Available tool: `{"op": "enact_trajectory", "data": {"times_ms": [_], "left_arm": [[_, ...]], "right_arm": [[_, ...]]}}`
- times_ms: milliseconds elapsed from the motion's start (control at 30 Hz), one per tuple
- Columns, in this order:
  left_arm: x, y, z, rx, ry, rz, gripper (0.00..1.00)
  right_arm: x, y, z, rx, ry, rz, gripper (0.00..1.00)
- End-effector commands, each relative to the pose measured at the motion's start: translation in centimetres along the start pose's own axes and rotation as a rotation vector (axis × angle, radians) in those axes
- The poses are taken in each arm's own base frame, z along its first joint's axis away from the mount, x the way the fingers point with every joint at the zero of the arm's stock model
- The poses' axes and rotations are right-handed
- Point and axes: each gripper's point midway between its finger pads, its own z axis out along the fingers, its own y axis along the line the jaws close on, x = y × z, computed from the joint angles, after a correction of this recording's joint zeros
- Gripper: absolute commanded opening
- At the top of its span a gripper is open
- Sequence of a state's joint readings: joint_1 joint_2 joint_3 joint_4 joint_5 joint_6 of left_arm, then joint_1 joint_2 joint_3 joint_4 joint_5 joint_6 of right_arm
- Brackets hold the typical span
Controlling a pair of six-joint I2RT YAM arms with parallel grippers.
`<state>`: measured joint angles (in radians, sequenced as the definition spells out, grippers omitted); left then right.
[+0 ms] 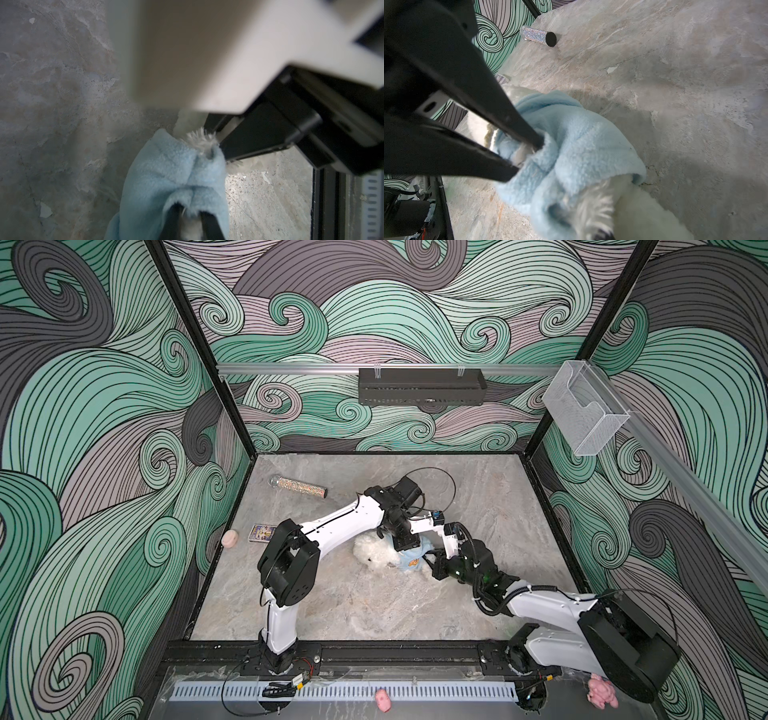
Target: Dress the teddy bear
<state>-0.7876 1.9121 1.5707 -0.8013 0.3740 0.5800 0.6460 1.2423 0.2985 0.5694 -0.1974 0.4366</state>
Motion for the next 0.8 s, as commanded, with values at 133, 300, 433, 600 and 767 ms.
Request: {"op": "enact_trajectory", "data": {"times_ms": [133,300,433,600,767], "left_arm": [[-1.5,-0.9,-2.5,0.012,-0.227,-0.151,0.00],[-3.3,1.0,-8.4,-0.100,-0.513,-0.279,0.00],[-3.7,1.8,-11.3,-0.129,-0.642,-0.365,0.00],[-3.5,2.3,-11.9,-0.136,-0.690,-0.449,0.00],[-1.8,3.8,-11.6,-0.168,-0.697,-0.573,0.00]], "right_arm": [[-6.3,1.7,-1.5,-0.005,-0.261,-0.122,0.00],[-4.4,-0.1,-1.8,0.057,-0.236,-0.126,0.00],[-3.4,-0.7,-1.8,0.076,-0.218,-0.148,0.00],[-2.8,-0.9,-1.6,0.079,-0.212,-0.177,0.00],[-2.1,-1.6,-1.4,0.099,-0.201,-0.194,0.00]]}}
